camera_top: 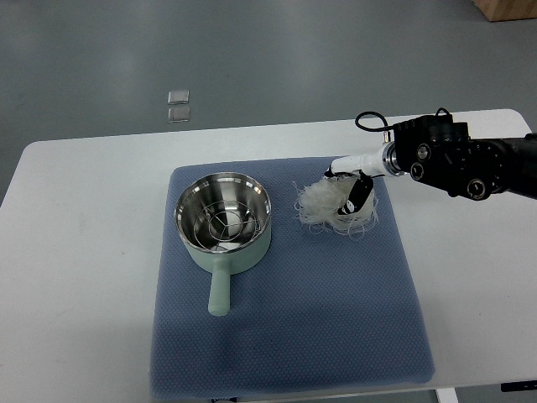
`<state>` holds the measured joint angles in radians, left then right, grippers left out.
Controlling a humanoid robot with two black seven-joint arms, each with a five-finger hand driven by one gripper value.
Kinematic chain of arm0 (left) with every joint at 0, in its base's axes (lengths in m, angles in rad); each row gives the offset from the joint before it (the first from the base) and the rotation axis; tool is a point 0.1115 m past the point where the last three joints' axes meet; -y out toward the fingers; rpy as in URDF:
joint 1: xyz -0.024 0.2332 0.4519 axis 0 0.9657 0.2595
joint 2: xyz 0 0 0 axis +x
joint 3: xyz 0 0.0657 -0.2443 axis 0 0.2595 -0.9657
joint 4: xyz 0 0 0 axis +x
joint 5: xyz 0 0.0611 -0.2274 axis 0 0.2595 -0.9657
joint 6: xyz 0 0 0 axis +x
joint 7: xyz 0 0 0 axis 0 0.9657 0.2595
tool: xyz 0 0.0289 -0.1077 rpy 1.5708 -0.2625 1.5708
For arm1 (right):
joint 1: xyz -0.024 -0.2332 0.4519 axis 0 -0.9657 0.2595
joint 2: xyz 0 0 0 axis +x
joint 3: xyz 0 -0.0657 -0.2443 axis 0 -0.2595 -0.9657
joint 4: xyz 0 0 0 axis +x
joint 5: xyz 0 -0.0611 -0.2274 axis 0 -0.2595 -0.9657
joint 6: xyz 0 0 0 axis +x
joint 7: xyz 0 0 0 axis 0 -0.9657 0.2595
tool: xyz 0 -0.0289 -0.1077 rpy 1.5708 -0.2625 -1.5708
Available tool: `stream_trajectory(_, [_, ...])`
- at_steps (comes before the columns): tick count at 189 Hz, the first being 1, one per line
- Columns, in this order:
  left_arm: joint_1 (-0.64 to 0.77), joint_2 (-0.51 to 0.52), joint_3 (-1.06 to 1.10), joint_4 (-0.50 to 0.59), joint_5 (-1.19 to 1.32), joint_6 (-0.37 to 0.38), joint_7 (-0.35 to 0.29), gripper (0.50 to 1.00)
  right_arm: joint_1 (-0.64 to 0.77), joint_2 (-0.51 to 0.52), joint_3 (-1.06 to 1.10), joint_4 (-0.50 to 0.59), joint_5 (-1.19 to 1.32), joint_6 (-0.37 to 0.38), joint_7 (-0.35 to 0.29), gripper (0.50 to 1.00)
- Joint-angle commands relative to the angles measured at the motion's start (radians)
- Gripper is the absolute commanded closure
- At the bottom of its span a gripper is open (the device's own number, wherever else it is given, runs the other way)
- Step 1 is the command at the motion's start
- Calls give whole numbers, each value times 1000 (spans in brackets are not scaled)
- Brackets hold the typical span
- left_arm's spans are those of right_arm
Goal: Put vermicelli into pot with right hand
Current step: 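Lift the grasped vermicelli up off the mat with the right hand, then carry the vermicelli over the steel pot and lower it inside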
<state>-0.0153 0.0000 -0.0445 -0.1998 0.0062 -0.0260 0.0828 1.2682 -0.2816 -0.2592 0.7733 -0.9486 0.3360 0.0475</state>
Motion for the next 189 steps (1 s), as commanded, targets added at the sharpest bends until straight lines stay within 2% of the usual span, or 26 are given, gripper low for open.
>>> stream_trajectory(1, [0, 0, 0, 0, 0, 0, 0, 500, 57, -37, 6, 26, 7, 38, -1, 1000])
stream_trajectory(19, [0, 0, 0, 0, 0, 0, 0, 500, 112, -80, 11, 75, 13, 69, -1, 1000])
stream_trajectory(76, [0, 0, 2, -1, 0, 0, 0, 500, 434, -280, 14, 294, 50, 219, -1, 1000])
stream_trajectory(106, [0, 0, 2, -3, 0, 0, 0, 500, 537, -301, 9, 359, 51, 244, 0, 1000])
stream_trajectory(121, [0, 0, 2, -3, 0, 0, 0, 500, 554, -283, 9, 359, 57, 236, 0, 1000])
stream_trajectory(142, [0, 0, 2, -3, 0, 0, 0, 500, 582, -194, 3, 346, 110, 230, 0, 1000])
stream_trajectory(165, [0, 0, 3, -4, 0, 0, 0, 500, 585, -35, 0, 278, 131, 169, -1, 1000])
stream_trajectory(189, [0, 0, 3, -4, 0, 0, 0, 500, 556, 133, -2, 182, 133, 150, 0, 1000])
